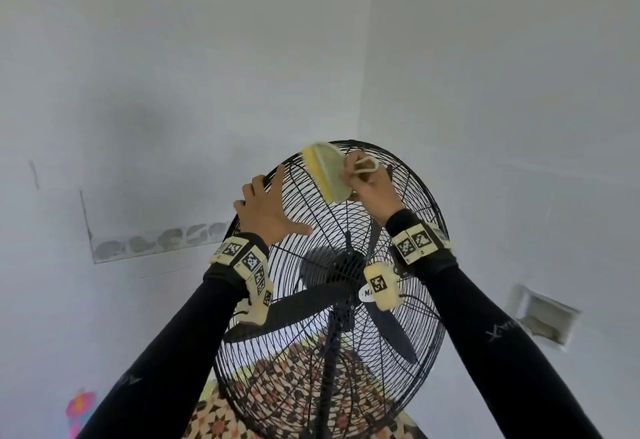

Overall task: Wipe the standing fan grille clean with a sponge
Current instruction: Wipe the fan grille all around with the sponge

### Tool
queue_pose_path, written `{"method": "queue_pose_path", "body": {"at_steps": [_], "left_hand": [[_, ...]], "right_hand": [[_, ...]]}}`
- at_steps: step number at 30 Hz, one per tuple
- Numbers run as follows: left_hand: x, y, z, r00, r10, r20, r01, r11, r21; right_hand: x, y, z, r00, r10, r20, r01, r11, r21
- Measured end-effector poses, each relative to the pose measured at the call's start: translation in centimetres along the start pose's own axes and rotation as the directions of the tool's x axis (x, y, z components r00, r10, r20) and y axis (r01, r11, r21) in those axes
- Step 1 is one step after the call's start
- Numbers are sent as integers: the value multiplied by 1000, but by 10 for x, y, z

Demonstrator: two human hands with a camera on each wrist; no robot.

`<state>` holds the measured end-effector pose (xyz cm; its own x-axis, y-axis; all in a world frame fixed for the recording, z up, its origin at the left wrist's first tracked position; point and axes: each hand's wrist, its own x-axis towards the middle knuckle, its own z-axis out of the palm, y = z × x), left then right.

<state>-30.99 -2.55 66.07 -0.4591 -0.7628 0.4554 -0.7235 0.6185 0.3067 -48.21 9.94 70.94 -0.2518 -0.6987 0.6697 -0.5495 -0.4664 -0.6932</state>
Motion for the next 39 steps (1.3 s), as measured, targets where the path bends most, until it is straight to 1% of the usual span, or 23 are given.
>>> {"method": "queue_pose_path", "body": {"at_steps": [2, 4, 5, 7, 9, 11, 13, 15, 17, 18, 20, 22, 24, 26, 27, 29, 31, 32, 33, 35, 37, 38, 39], "left_hand": [[-1, 1, 0, 1000, 10, 2, -10, 1000, -4], [-2, 2, 0, 1000, 7, 4, -7, 1000, 0], [-1, 1, 0, 1000, 2, 6, -2, 1000, 3], [0, 0, 0, 1000, -4, 5, 4, 1000, 0], [1, -3, 1, 1000, -7, -2, 7, 1000, -13], [2, -6, 1, 1000, -9, -4, 9, 1000, -26], [1, -6, 1, 1000, -3, 5, 3, 1000, -26], [0, -5, 0, 1000, 6, 15, -6, 1000, -24], [0, -5, -1, 1000, 8, 20, -7, 1000, -30], [0, -6, -2, 1000, 6, 22, -5, 1000, -30], [0, -6, -2, 1000, 1, 28, -1, 1000, -18], [2, -6, -1, 1000, -2, 29, 2, 1000, -12], [3, -7, -1, 1000, -4, 24, 4, 1000, -20], [3, -8, -1, 1000, 1, 27, 0, 1000, -31], [2, -8, -1, 1000, 5, 26, -4, 999, -33], [1, -8, -1, 1000, 14, 25, -13, 999, -33], [1, -8, -2, 999, 20, 26, -19, 999, -33], [1, -8, -2, 999, 19, 27, -18, 999, -34], [1, -8, -2, 999, 17, 29, -16, 999, -36], [2, -10, -2, 1000, 11, 27, -10, 999, -41], [3, -10, -1, 1000, 10, 21, -9, 999, -44], [3, -10, -1, 1000, 11, 21, -10, 999, -43], [2, -10, 0, 1000, 13, 22, -12, 999, -41]], "right_hand": [[4, 9, -10, 972, -17, -234, 15, 1000, -11], [10, 19, -15, 886, -133, -445, 4, 960, -279], [11, 22, -12, 878, -162, -450, -26, 923, -383], [8, 24, 1, 934, -174, -313, -15, 855, -519], [0, 20, 12, 975, -189, -120, 102, 853, -512], [-8, 9, 13, 991, -135, 6, 130, 942, -309], [-11, 1, 5, 1000, -20, 15, 21, 999, -33], [-9, 5, -6, 977, 42, -207, -25, 996, 85], [-8, 14, -12, 876, -7, -482, -45, 994, -97], [-8, 20, -11, 847, -58, -528, -67, 974, -215], [-11, 30, -3, 891, -117, -439, -65, 923, -378], [-18, 34, 6, 946, -140, -294, 2, 906, -424], [-25, 28, 10, 984, -124, -130, 76, 942, -326], [-31, 19, 5, 996, -87, -5, 85, 987, -133], [-31, 18, 1, 998, -57, -26, 56, 997, -55], [-25, 23, -9, 973, 23, -228, -16, 999, 32], [-22, 30, -13, 898, 28, -440, -56, 997, -50], [-22, 32, -11, 883, -9, -470, -56, 991, -123], [-23, 33, -9, 901, -40, -432, -38, 984, -171], [-27, 29, 0, 975, -50, -218, 17, 989, -150], [-29, 24, 4, 999, -49, -17, 47, 994, -97], [-30, 23, 3, 999, -47, -2, 46, 996, -76], [-30, 23, 0, 998, -36, -61, 34, 999, -34]]}}
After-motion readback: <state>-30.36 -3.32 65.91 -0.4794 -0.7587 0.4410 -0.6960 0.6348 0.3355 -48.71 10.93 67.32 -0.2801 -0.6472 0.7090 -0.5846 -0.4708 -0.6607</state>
